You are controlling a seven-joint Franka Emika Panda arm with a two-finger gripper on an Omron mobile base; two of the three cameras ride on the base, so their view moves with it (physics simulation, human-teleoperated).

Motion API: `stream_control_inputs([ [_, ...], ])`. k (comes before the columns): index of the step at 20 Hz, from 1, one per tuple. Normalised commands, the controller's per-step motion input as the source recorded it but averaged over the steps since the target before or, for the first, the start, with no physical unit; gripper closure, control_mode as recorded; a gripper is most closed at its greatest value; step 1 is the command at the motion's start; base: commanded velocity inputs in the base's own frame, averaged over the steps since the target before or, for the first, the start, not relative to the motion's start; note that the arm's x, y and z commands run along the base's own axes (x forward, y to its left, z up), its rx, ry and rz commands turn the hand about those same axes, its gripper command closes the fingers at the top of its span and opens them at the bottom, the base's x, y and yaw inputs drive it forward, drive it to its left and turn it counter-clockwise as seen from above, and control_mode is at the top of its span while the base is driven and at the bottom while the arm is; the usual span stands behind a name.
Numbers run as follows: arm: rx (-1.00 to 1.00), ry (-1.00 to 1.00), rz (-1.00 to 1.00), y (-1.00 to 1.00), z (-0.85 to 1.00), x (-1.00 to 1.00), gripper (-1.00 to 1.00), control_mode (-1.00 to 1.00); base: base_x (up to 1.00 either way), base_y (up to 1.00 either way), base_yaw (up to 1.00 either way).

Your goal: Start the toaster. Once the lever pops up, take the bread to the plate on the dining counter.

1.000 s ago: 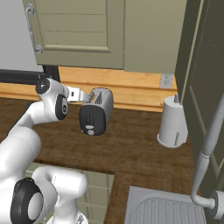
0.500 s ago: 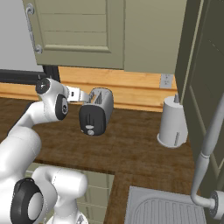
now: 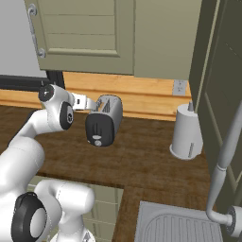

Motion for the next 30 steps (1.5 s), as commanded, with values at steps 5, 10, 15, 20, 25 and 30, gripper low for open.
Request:
stream_control_inputs([
  [5,0.0,0.0,0.0,0.0,0.0,0.0,-1.0,-1.0,0.0,0.0,0.0],
  [10,0.0,0.0,0.0,0.0,0.0,0.0,-1.0,-1.0,0.0,0.0,0.0],
  [15,0.0,0.0,0.0,0.0,0.0,0.0,-1.0,-1.0,0.0,0.0,0.0],
  [20,0.0,0.0,0.0,0.0,0.0,0.0,-1.0,-1.0,0.0,0.0,0.0],
  [25,0.0,0.0,0.0,0.0,0.0,0.0,-1.0,-1.0,0.0,0.0,0.0],
  [30,0.0,0.0,0.0,0.0,0.0,0.0,-1.0,-1.0,0.0,0.0,0.0],
])
